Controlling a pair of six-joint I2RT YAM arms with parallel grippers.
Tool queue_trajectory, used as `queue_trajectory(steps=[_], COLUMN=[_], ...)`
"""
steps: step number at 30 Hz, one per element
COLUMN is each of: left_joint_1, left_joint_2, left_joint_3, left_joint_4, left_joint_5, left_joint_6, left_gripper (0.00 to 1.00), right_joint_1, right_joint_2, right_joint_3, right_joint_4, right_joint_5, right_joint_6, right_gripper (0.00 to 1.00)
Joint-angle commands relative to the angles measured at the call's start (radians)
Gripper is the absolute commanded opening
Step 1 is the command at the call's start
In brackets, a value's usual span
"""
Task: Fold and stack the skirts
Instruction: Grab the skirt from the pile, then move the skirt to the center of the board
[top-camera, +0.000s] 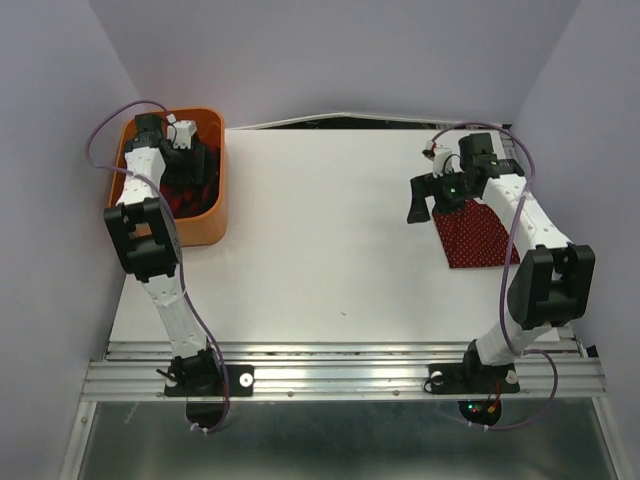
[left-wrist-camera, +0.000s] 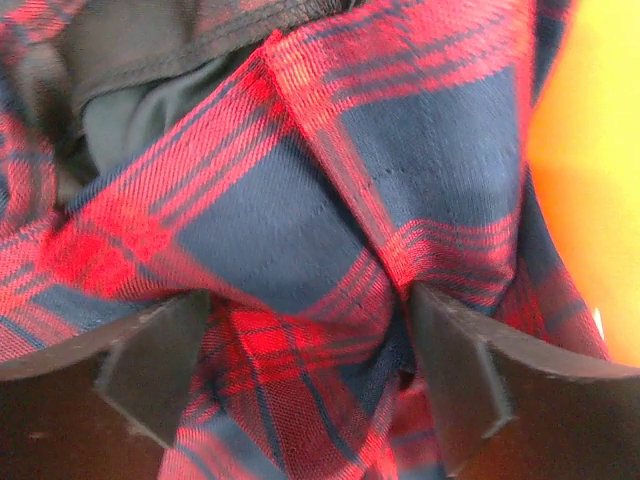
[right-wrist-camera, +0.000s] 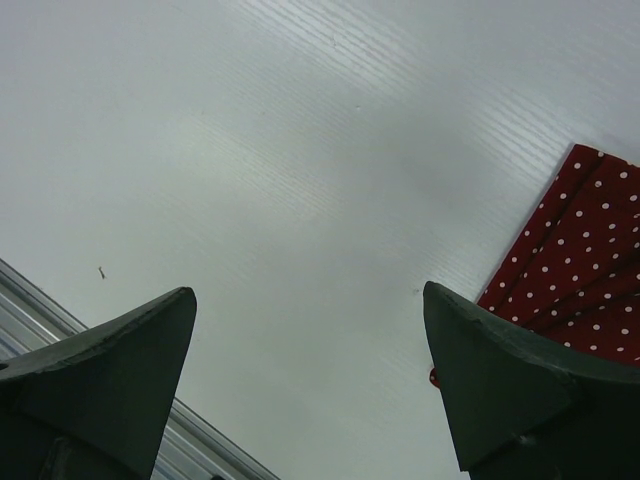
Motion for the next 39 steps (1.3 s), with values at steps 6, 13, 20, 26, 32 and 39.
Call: queue_trajectory(steps=[6,13,20,26,32,39], left_joint_1=[0.002,0.023,0.028,0.02,-0.075,-0.233], left_joint_2=[-0.039,-0.26,-0.406,-0.437,-0.467,-0.645], left_joint_3=[-0.005,0.131,0.297,0.346,0.273,-0.206], left_joint_4=[0.091,0.189,0.453,0.826,0.998,1.003], left_joint_5=[0.124,0.206,0.315,0.501,0.631,0.656], left_joint_6=[-0.02,-0.07,-0.266,-0.616,-0.794,-0.75], left_gripper=[0.21,0.0,0.0,0.0,0.0,0.0], right_joint_1=[-0.003,-0.003,-0.003,-0.003,-0.003,-0.003], right_joint_2=[-0.059,-0.085,-0.092,-0.105,-0.118,-0.119], right_joint_3=[-0.045,-0.091,-0.085,-0.088,-0.102,-0.115], right_joint_4=[0.079,0.126,0.129,0.134,0.14,0.143], right_joint_5=[-0.024,-0.089,-0.11,-0.118,-0.118,-0.124], right_joint_6=[0.037,0.094,0.105,0.11,0.108,0.108], right_gripper=[1.0,1.0,1.0,1.0,1.0,1.0])
